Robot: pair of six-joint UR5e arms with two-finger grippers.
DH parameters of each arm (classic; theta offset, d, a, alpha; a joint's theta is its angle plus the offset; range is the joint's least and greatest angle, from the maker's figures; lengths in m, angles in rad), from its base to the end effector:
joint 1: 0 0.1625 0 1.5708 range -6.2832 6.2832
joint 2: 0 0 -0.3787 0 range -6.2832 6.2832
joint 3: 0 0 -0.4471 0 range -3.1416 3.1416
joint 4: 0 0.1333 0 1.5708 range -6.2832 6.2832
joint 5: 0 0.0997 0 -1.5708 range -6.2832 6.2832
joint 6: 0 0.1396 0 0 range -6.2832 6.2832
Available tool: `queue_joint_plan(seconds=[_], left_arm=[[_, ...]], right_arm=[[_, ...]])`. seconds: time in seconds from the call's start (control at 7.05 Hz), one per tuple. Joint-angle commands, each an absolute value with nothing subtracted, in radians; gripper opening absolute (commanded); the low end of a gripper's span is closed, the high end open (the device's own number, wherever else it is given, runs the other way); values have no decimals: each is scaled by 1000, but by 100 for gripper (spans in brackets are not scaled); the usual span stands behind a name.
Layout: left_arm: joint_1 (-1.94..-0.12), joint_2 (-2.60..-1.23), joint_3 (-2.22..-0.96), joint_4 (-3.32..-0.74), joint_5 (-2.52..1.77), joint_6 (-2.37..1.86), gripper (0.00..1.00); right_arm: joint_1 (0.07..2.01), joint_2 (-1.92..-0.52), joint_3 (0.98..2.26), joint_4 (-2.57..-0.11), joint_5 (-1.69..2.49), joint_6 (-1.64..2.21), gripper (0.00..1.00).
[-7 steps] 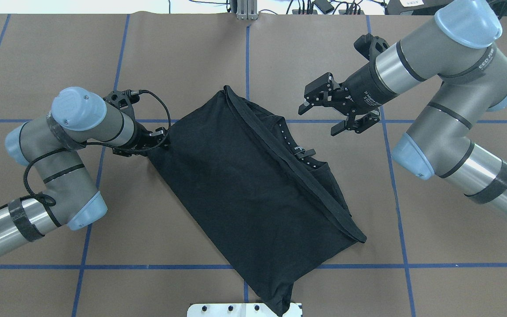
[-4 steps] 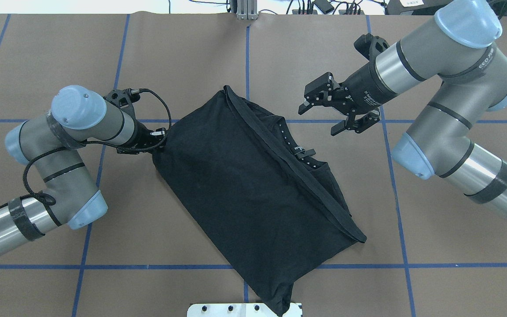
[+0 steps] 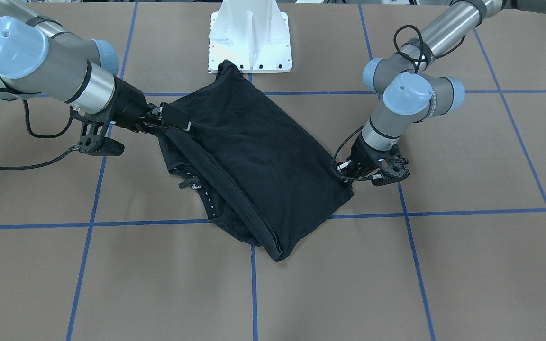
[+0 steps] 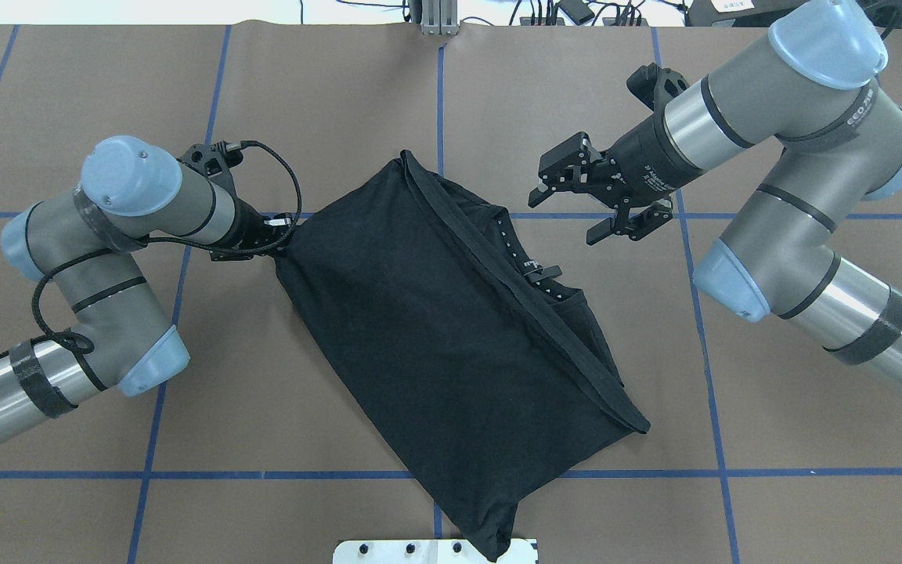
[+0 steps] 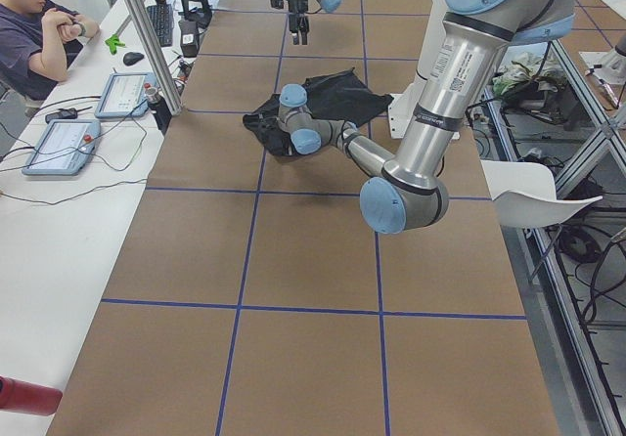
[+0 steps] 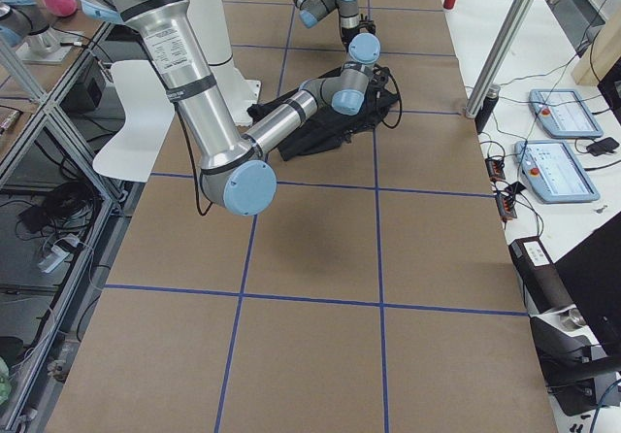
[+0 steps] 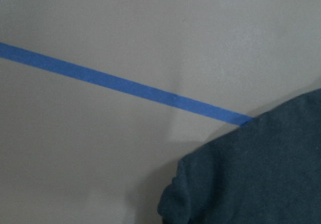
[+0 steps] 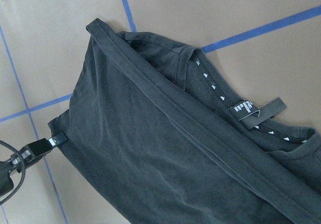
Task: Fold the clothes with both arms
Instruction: 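Grasp the shirt corner with the left gripper and pull it farther from the robot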
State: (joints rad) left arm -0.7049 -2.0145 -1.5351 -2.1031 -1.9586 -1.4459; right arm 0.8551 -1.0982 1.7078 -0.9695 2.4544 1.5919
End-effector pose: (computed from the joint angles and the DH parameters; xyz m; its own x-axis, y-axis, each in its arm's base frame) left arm 0.5085 -0.5383 0.3228 0.4913 -0.2665 -0.8292 0.3084 0.9436 -0.1206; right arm -0.4119 -0.5124 0.1816 0.2310 0.2860 0.9300 -0.0089 0.9564 -0.2919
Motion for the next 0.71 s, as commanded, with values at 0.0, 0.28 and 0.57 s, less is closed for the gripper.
queue_joint_plan(seconds=[0.0,0.28,0.57], left_arm=[[-759,-2029,-1505,-2103,-1956,-1447,0],[-781,-2202,-1304,-2105,-1954,-1445,0],[-802,-2348,-1133,-2126,-1956,-1443,0]], right_arm=[[854,-1098,1706,-969,2456,1594,100],[847,-1098,1706,-969,2454,1594,100],[845,-1100,1704,-969,2454,1594,100]])
